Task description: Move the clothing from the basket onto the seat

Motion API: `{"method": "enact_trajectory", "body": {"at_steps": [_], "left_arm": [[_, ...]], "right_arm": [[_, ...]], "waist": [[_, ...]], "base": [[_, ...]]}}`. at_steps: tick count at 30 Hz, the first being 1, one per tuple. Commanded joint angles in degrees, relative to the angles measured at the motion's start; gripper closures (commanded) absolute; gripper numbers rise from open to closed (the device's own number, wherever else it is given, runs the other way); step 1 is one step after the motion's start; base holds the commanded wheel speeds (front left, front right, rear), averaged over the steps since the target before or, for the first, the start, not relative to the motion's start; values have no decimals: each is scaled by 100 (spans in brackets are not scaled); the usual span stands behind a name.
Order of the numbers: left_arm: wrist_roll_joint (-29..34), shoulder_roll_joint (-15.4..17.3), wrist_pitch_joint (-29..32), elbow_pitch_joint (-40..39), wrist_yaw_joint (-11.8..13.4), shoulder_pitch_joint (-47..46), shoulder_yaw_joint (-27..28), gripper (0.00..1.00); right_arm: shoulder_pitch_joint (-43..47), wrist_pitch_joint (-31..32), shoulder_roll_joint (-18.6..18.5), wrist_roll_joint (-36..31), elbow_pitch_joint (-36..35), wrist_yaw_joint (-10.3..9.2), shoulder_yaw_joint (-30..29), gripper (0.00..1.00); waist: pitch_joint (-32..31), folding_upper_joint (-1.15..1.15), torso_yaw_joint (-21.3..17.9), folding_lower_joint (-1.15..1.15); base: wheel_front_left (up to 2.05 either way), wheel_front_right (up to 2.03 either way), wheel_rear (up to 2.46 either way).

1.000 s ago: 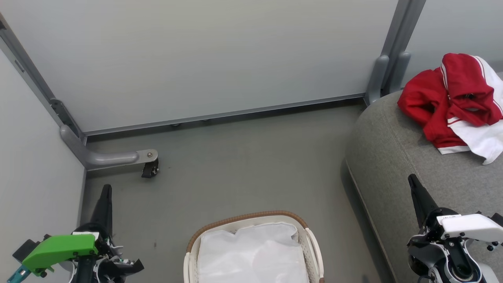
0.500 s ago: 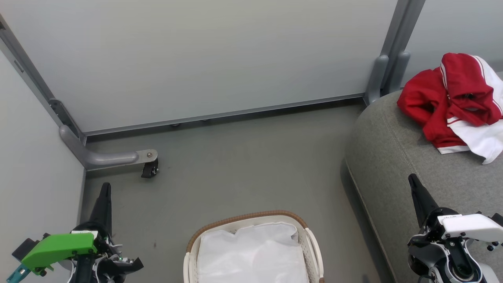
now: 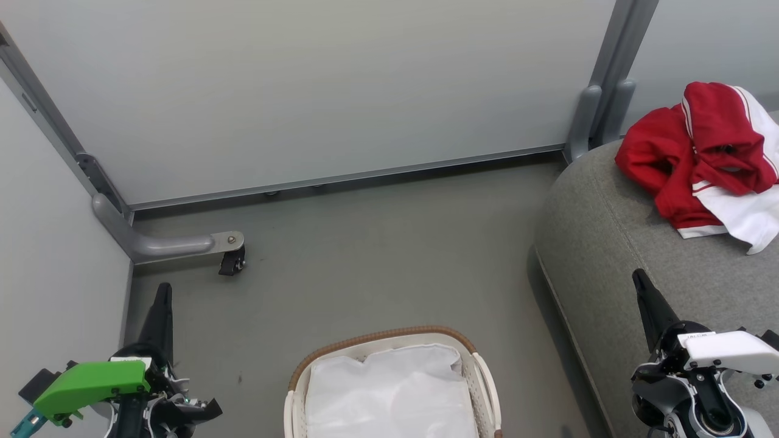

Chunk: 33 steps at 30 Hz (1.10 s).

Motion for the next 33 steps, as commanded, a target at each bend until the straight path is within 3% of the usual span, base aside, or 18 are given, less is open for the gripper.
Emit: {"method": "enact_trajectory", "body": {"at_steps": [1, 33], "left_arm": [[-17, 29, 16, -13, -24, -59, 15, 100], [-18, 29, 16, -15, -24, -58, 14, 100]], "right_arm": [[46, 18, -34, 19, -24, -3, -11, 100], [47, 17, -34, 20, -23, -3, -10, 100]], "waist": [[0, 0, 0, 0], [0, 0, 0, 0]], "base": [[0, 0, 0], [0, 0, 0]]}}
